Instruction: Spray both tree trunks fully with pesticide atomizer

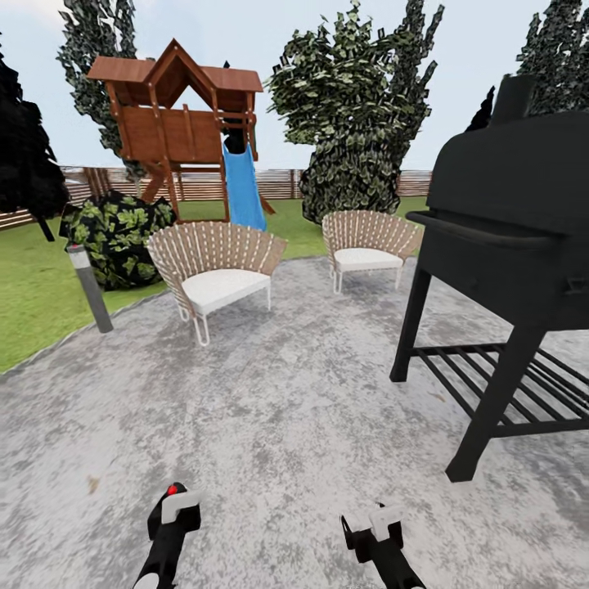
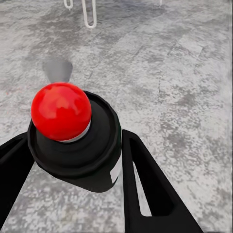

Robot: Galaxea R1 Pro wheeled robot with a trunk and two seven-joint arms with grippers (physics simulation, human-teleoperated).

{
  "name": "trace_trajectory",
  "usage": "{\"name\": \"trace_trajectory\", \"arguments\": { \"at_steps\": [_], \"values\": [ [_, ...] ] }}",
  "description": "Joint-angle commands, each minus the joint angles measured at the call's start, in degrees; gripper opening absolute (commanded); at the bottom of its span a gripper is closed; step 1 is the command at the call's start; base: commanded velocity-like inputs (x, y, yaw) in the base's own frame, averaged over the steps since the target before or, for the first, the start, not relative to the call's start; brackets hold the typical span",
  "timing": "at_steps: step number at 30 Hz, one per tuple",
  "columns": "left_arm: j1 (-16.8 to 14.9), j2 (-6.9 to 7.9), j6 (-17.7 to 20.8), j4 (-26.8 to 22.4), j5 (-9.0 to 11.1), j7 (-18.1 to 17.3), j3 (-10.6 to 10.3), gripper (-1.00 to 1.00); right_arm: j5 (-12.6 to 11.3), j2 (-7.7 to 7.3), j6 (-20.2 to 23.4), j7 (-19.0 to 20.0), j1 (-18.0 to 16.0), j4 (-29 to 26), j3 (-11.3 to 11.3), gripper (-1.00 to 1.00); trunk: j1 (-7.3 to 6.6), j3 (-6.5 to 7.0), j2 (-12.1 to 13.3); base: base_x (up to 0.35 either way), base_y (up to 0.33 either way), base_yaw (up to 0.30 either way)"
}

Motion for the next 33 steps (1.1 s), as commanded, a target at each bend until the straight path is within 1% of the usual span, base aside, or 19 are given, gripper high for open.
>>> {"name": "trace_trajectory", "arguments": {
  "at_steps": [1, 16, 18, 19, 21, 22, 23, 26, 28, 33],
  "values": [
    [0.0, -0.03, -0.2, 0.0, -0.2, 0.1, 0.2, -1.0, 0.3, 0.07, -0.2, 0.5, 0.0, 0.0, -0.5, 1.0, -0.01, -0.06, 0.0, 0.0, 0.0, -0.287],
    [0.3, 0.12, -0.1, 0.1, -0.2, 0.0, 0.2, -1.0, 0.3, -0.14, -0.3, 0.5, 0.0, 0.0, -0.6, 1.0, -0.01, -0.07, 0.0, 0.0, 0.0, -0.296],
    [0.9, 0.09, -0.1, 0.1, -0.6, 0.0, 0.2, -1.0, 0.3, -0.26, -0.4, 0.5, 0.0, -0.2, -1.7, 1.0, -0.01, -0.07, 0.0, 0.0, 0.0, -0.3],
    [1.3, 0.08, -0.2, 0.1, -1.1, 0.0, 0.2, -1.0, 0.3, -0.29, -0.3, 0.5, 0.0, -0.3, -2.9, 1.0, -0.01, -0.07, 0.0, 0.0, 0.0, -0.3],
    [1.7, 0.06, -0.2, 0.0, -2.4, 0.0, 0.2, -1.0, 0.4, -0.33, -0.3, 0.5, 0.0, -0.4, -5.5, 1.0, -0.01, -0.07, 0.0, 0.0, 0.0, -0.3],
    [1.8, 0.06, -0.2, 0.0, -2.8, 0.0, 0.2, -1.0, 0.4, -0.33, -0.3, 0.6, 0.0, -0.4, -6.0, 1.0, -0.01, -0.07, 0.0, 0.0, 0.0, -0.3],
    [2.0, 0.06, -0.2, 0.0, -3.8, 0.0, 0.2, -1.0, 0.5, -0.34, -0.3, 0.6, 0.0, -0.4, -7.1, 1.0, -0.01, -0.07, 0.0, 0.0, 0.0, -0.3],
    [2.1, 0.11, -0.2, 0.0, -4.6, 0.1, 0.2, -1.0, 0.6, -0.5, -0.4, 0.6, 0.0, -0.4, -7.9, 1.0, -0.01, -0.07, 0.0, 0.0, 0.0, -0.3],
    [2.5, 0.13, -0.2, 0.0, -4.7, 0.1, 0.2, -1.0, 0.5, -0.57, -0.4, 0.6, 0.0, -0.3, -8.1, 1.0, -0.01, -0.07, 0.0, 0.0, 0.0, -0.3],
    [4.7, 0.2, -0.3, -0.3, -4.8, 0.2, 0.3, -1.0, 0.4, -0.74, -0.4, 0.5, 0.0, 0.6, -8.3, 1.0, -0.01, -0.07, 0.0, 0.0, 0.0, -0.3]
  ]
}}
